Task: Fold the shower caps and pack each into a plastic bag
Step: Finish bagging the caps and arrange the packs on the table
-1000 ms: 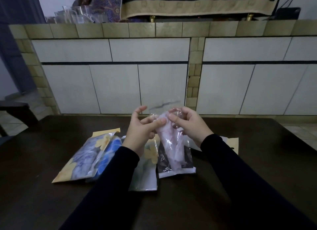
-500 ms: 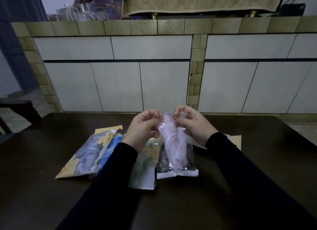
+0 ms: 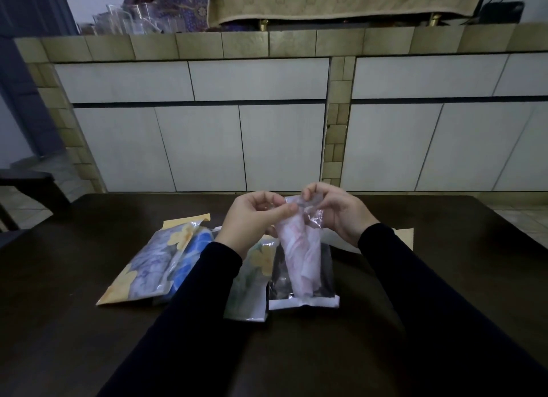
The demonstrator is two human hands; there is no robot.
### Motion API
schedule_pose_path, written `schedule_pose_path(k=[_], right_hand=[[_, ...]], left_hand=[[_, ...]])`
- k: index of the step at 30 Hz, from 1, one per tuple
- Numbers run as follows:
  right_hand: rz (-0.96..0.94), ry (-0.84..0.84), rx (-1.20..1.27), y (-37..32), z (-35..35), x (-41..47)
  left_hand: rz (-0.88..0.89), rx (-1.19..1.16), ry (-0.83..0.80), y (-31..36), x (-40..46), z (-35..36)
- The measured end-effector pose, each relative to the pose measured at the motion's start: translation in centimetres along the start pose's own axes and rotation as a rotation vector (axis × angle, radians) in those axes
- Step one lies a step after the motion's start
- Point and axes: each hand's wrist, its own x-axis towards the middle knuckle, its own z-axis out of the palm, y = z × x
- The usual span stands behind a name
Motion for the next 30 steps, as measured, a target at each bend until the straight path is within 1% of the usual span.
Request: schedule_pose_path(k=[1, 2, 4, 5, 6, 7, 10, 12, 15, 17, 18, 20, 21, 22, 23, 24, 25, 26, 27, 28, 30], right_hand=[[0.009, -0.005, -0.002, 0.1, 0.1, 0.0], [0.011, 0.005, -0.058, 0.1, 0.3, 0.0], [-0.019, 0.102, -0.273, 0.2, 0.9, 0.0], [-0.034, 0.175, -0.336, 0.0, 1.1, 0.0], [-0.039, 0.241, -0.337, -0.1, 1.3, 0.1], [-0.031, 0.282, -0.282, -0.4, 1.4, 0.1], [-0.003, 0.297, -0.119, -1.2, 1.3, -0.2], [-0.032, 0.300, -0.050, -1.6, 1.4, -0.5], [-0.179, 0.335, -0.073, -2.7, 1.9, -1.0], [-0.287, 0.396, -0.178, -3.5, 2.2, -1.2], [-0.335, 0.469, -0.279, -3.8, 2.4, -1.3], [-0.365, 0.654, -0.522, -3.5, 2.5, -1.2], [-0.302, 0.721, -0.581, -3.2, 2.6, -1.2], [-0.168, 0.735, -0.568, -3.1, 2.7, -1.2], [0.008, 0.682, -0.495, -3.0, 2.7, -1.2], [0.187, 0.571, -0.377, -3.0, 2.7, -1.2], [0.326, 0.432, -0.245, -3.0, 2.6, -1.3], [0.401, 0.316, -0.129, -3.0, 2.4, -1.3], [0.423, 0.256, -0.052, -3.0, 2.1, -1.3], [0.418, 0.243, -0.015, -2.9, 1.9, -1.3], [0.385, 0.271, 0.002, -2.8, 1.4, -1.1]], left_hand=[[-0.005, -0.009, 0.012, 0.1, 0.0, 0.0], [-0.007, -0.021, 0.027, 0.1, 0.1, -0.1], [0.000, -0.034, 0.056, 0.3, 0.1, -0.1], [-0.008, -0.051, 0.067, 0.6, 0.0, -0.1], [-0.026, -0.078, 0.066, 0.9, -0.1, -0.1], [-0.048, -0.106, 0.048, 1.2, -0.2, -0.2], [-0.083, -0.135, -0.039, 2.0, -0.3, -0.3], [-0.068, -0.133, -0.072, 2.4, -0.4, -0.1], [0.013, -0.188, -0.037, 3.3, -0.5, 0.0], [0.141, -0.275, 0.013, 4.0, -0.4, -0.3], [0.225, -0.295, 0.030, 4.2, -0.4, -0.6], [0.358, -0.231, 0.068, 4.2, -0.6, -1.0], [0.387, -0.189, 0.090, 4.0, -0.8, -1.0], [0.398, -0.154, 0.102, 3.5, -1.0, -1.0], [0.408, -0.123, 0.101, 2.9, -1.2, -0.9], [0.411, -0.098, 0.084, 2.2, -1.3, -0.9], [0.409, -0.074, 0.054, 1.6, -1.4, -0.9], [0.400, -0.056, 0.013, 1.1, -1.5, -0.9], [0.388, -0.036, -0.027, 0.6, -1.6, -1.1], [0.368, -0.010, -0.072, 0.4, -1.7, -1.3], [0.293, 0.038, -0.144, 0.4, -1.9, -1.8]])
